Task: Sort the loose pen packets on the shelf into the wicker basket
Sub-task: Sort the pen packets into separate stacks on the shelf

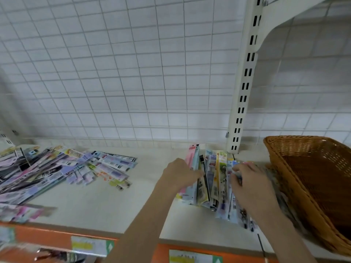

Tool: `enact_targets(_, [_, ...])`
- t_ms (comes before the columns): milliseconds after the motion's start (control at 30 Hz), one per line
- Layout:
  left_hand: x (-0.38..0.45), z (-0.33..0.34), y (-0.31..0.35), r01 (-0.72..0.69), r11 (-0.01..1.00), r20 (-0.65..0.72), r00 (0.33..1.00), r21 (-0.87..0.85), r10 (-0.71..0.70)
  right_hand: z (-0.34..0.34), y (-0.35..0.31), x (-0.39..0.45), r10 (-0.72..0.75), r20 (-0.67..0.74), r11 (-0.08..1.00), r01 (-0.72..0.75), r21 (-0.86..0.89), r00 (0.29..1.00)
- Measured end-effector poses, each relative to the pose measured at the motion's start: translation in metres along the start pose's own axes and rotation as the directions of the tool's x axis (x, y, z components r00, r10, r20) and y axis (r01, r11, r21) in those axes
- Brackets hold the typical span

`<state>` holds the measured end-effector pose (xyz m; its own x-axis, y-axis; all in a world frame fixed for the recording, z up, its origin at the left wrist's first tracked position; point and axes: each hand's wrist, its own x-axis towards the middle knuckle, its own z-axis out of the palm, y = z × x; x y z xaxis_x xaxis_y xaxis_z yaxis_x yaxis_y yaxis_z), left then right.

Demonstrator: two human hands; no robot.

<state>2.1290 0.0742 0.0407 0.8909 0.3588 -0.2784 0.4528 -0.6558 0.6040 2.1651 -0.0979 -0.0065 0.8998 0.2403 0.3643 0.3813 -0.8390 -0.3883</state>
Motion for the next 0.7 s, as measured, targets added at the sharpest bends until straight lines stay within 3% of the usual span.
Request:
enact_targets(167, [-0.008,-0.011,-0.04,-0.125,0.99,-0.055,0.991,-0.068,0.122,0.007,-0.022,0.006,-0.058,0.002,0.998,0.058,0.035,0.998])
enact_targets(333, [-0.025,-0.033,-0.105,-0.222,0.975,-0.242,0.947,-0.028,0.209,0.018,-0.066,0.009,-0.107,0.04,0.992,0.104,0.068,0.993])
enact_targets(700, [-0.015,-0.147,-0.253,-0.186,0.976,-0.472,0.854,0.117,0.219,0.099,-0.223,-0.001,-0.182,0.133,0.973,0.158,0.169,0.974])
